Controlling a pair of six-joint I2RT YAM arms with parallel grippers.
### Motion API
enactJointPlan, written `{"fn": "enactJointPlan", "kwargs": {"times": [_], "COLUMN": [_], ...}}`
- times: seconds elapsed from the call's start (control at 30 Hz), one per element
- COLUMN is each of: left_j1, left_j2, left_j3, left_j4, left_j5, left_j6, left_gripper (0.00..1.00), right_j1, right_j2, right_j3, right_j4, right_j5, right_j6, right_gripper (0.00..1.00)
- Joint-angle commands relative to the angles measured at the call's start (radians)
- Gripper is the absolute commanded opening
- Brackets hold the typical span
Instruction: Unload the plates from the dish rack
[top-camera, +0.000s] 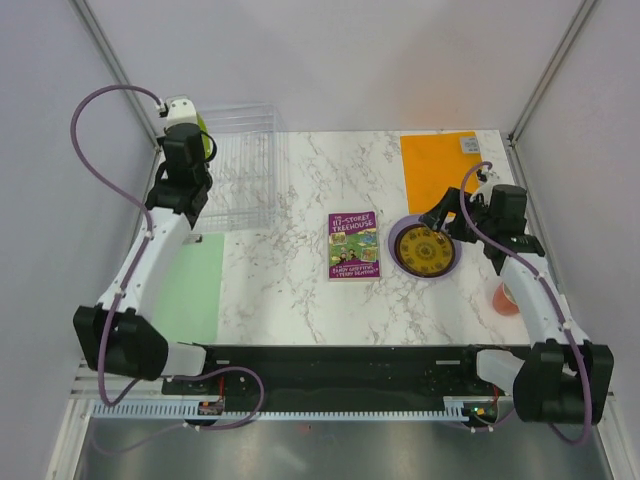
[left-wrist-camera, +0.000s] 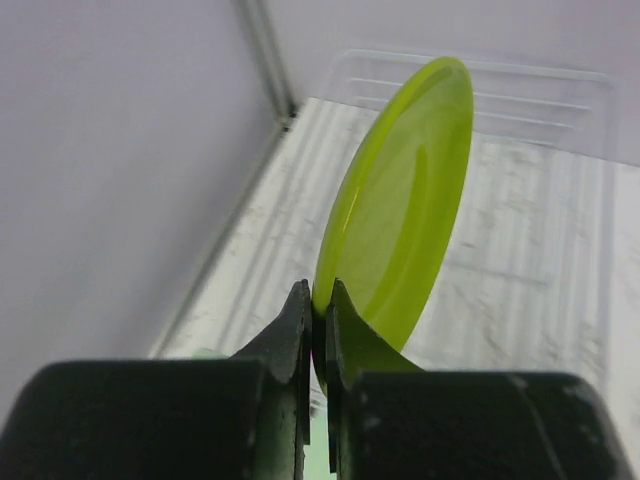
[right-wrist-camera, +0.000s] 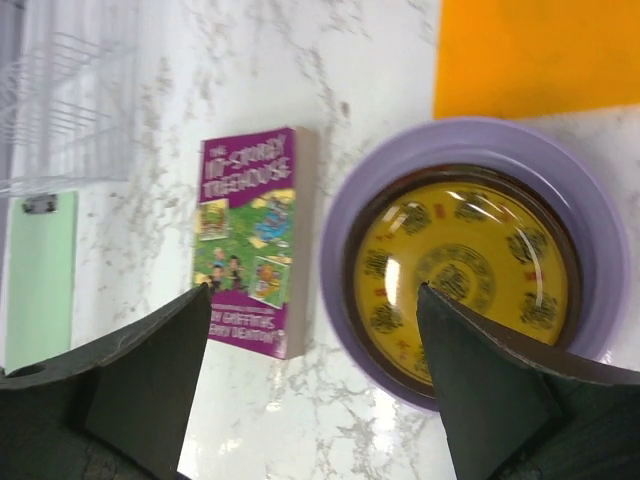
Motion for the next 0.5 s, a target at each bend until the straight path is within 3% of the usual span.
{"fn": "enactJointPlan", "kwargs": {"times": [0.0, 0.03, 0.23, 0.47], "left_j1": [-0.047, -0.050, -0.077, -0.141], "left_j2": [-0.135, -0.181, -0.235, -0.297], "left_j3": [-0.044, -0.088, -0.225, -0.394], "left_j4": [-0.161, -0.162, -0.119, 0.032], "left_j5": [0.309, 0.447, 0.806, 0.951], "left_j6": [-0.249, -0.324, -0.504, -0.645], "left_gripper": [0.02, 0.02, 0.02, 0.02], "right_j1": [0.068, 0.120, 0.254, 0.360], "right_j2": [-0.084, -0.098, -0.132, -0.101], "right_j3": [0.031, 0.028, -0.031, -0.045], "right_j4": [0.086, 0.100, 0.261, 0.367], "right_j5": [-0.048, -0.058, -0.084, -0.065], "right_j6": [0.067, 0.081, 0.198, 0.268], "right_gripper": [0.91, 0.91, 0.90, 0.90]}}
